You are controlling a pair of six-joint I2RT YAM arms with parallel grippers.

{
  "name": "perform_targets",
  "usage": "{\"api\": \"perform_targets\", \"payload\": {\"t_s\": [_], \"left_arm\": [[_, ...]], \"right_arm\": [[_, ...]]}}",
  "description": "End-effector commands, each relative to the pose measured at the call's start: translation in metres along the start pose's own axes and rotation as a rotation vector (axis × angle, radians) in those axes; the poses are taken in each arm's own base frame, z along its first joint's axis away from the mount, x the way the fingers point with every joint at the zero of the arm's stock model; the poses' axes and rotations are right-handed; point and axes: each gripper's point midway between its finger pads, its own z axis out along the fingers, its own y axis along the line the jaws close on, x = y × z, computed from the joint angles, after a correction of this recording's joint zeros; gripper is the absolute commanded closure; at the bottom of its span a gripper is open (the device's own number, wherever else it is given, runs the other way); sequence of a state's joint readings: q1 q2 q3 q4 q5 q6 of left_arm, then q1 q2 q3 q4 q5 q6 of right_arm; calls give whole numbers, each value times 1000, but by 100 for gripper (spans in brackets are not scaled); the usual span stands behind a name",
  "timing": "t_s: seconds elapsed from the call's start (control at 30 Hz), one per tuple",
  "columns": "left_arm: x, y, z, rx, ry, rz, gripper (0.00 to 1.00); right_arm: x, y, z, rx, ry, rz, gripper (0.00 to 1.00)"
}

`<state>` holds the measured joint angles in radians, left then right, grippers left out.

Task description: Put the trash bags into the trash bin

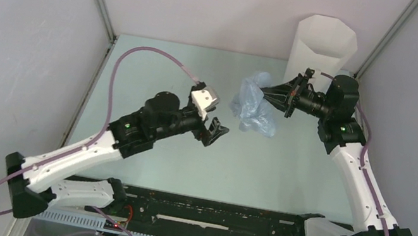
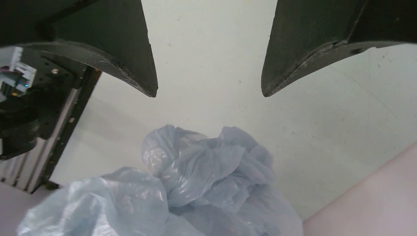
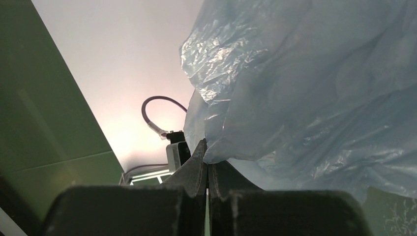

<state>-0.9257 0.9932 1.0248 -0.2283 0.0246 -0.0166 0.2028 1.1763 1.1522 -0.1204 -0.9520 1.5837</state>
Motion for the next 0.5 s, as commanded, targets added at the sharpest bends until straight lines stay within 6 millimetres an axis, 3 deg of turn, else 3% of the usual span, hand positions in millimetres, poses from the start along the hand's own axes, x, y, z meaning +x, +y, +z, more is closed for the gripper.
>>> {"api": "perform_targets", "payload": {"t_s": [0.0,0.17,0.27,0.3,0.47], "left_arm": [[-47,1,24,6,-141,94,18],[-59,17,41,-90,-185,55,14],[-64,21,43,-110,-203,44,34],[-65,18,44,-96,-205,47,35],[-72,19,38,-103,-230,26,27]], "right_arm": [[12,15,-7,-41,14,-40,100],[17,14,-5,-38,20,-42,100],[20,12,-4,-32,26,-46,100],[21,11,-3,-27,26,-46,100],[23,9,-1,-22,32,-49,100]]}}
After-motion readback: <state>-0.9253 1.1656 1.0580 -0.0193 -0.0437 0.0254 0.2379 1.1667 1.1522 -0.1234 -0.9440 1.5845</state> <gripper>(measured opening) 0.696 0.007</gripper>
